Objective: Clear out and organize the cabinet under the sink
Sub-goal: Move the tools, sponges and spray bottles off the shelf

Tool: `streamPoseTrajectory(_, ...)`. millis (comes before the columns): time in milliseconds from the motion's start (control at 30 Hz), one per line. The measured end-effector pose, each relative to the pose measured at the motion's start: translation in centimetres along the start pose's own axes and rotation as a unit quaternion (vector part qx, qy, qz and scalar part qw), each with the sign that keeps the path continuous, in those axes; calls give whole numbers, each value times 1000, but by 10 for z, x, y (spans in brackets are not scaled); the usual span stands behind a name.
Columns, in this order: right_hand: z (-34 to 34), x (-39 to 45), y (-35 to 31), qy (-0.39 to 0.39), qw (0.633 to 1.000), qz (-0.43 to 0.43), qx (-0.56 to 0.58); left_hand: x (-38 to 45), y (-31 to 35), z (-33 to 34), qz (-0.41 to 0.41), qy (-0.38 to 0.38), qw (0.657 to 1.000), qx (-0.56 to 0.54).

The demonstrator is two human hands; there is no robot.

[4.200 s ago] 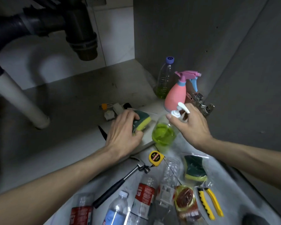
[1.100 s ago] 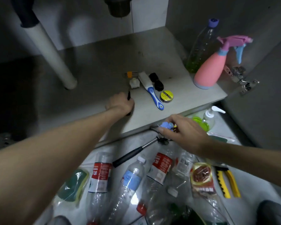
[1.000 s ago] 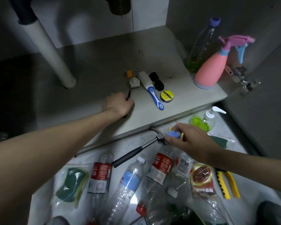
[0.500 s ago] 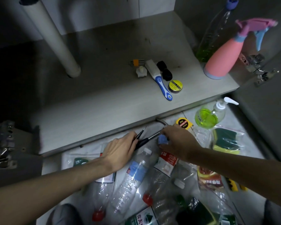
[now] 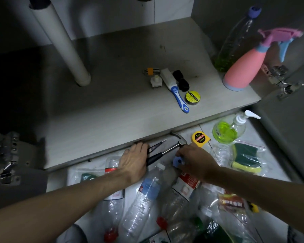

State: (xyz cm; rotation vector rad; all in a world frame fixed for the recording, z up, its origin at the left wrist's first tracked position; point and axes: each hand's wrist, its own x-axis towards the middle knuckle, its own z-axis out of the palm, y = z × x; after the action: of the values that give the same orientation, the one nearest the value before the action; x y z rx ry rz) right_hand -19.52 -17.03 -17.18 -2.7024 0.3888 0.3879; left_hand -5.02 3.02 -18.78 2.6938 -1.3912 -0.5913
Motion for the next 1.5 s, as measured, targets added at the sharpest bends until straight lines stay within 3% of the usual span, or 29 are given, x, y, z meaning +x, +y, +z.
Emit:
streamPoseTrajectory(167, -34, 1, -4, -9, 999, -37, 1, -7, 5, -13, 53, 63, 995, -52)
streamPoseTrajectory(400, -112, 11, 1, 122, 992, -11, 28, 4, 25, -82, 62, 172, 982, -47)
streamPoseTrajectory(567, -142, 42, 16, 194, 981, 6, 4, 60, 22, -135, 41, 218, 971, -89)
streamPoseTrajectory(667, -144, 60, 26, 185, 982, 16, -26, 99, 14, -149, 6, 210, 976, -52)
streamPoseTrajectory(767, -141, 71, 31, 138, 989, 21, -41, 128, 11, -155, -34, 148, 988, -28)
streamPoseTrajectory(900, -133, 73, 34, 134, 990, 10, -45, 147, 12, -151, -20, 81, 996, 3)
streamPoseTrajectory(1067, -132, 67, 36, 158, 986, 33, -36, 145, 13, -145, 12, 159, 987, -34)
streamPoseTrajectory(1300, -131, 60, 39, 163, 986, 45, -14, 133, 2, -135, 13, 195, 980, -22)
streamPoseTrajectory(1500, -130, 67, 36, 135, 989, 59, -11, 135, 1, -131, -56, 222, 970, -76)
